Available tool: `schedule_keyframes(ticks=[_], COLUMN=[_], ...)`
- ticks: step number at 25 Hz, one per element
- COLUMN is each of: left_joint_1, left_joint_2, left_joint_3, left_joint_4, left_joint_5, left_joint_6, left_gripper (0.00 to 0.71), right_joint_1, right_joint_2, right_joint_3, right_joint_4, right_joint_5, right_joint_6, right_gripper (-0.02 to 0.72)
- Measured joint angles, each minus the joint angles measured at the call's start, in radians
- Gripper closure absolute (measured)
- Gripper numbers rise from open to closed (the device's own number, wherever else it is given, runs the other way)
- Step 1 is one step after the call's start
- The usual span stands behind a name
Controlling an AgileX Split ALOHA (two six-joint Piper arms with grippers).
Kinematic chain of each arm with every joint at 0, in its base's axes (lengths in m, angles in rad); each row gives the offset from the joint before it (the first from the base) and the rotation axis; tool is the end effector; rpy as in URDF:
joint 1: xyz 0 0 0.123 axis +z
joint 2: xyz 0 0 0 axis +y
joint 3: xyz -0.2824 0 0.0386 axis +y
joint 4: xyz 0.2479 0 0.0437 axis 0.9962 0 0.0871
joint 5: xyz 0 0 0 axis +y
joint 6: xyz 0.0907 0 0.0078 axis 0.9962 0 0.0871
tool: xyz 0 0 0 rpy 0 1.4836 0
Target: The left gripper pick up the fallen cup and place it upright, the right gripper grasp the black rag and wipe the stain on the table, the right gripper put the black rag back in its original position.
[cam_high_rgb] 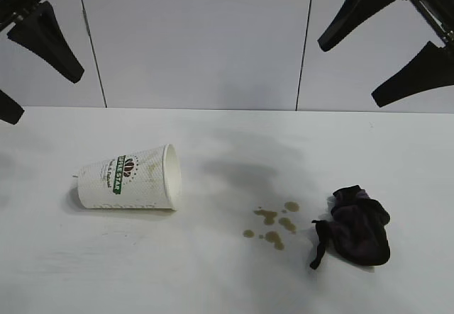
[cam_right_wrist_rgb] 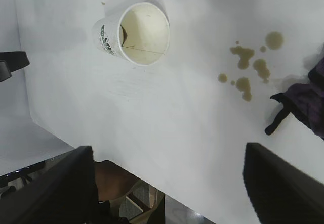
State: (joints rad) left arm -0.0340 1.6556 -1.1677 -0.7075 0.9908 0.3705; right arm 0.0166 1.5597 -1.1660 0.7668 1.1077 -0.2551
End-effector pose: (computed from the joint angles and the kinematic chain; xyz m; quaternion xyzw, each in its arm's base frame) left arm 0.3232 -0.0606 0.2508 0.0279 0.9480 -0.2872 0.1340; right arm 0.3011 0.0616 0.2829 0.0139 0.9351 0.3356 0.1133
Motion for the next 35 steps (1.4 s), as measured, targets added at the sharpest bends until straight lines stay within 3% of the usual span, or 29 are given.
schedule_keyframes(ticks=[7, 12, 15, 18, 23, 27, 31, 35], left_joint_1=[0.000, -0.025, -0.094, -0.207, -0.420, -0.537, -0.599, -0.615], left_joint_2=[0.000, 0.001, 0.001, 0.001, 0.006, 0.055, 0.139, 0.229], left_joint_3=[-0.004, -0.088, -0.172, -0.243, -0.271, -0.271, -0.271, -0.271], left_joint_4=[0.000, -0.032, -0.025, 0.074, 0.464, 0.739, 0.828, 0.843], left_joint_5=[-0.110, -0.099, -0.046, -0.017, -0.018, -0.022, -0.054, -0.073], left_joint_6=[0.009, 0.159, 0.329, 0.490, 0.594, 0.586, 0.582, 0.545], left_gripper=[0.056, 0.056, 0.056, 0.056, 0.056, 0.056, 0.056, 0.056], right_joint_1=[0.000, 0.000, 0.000, 0.000, 0.000, 0.000, 0.000, 0.000], right_joint_2=[0.000, 0.000, 0.000, 0.000, 0.000, 0.000, 0.000, 0.000], right_joint_3=[0.000, 0.000, 0.000, 0.000, 0.000, 0.000, 0.000, 0.000], right_joint_4=[0.000, 0.000, 0.000, 0.000, 0.000, 0.000, 0.000, 0.000], right_joint_5=[0.000, 0.000, -0.001, -0.001, -0.001, -0.001, -0.001, -0.001], right_joint_6=[0.000, 0.000, 0.000, 0.000, 0.000, 0.000, 0.000, 0.000], right_gripper=[0.147, 0.147, 0.147, 0.147, 0.147, 0.147, 0.147, 0.147])
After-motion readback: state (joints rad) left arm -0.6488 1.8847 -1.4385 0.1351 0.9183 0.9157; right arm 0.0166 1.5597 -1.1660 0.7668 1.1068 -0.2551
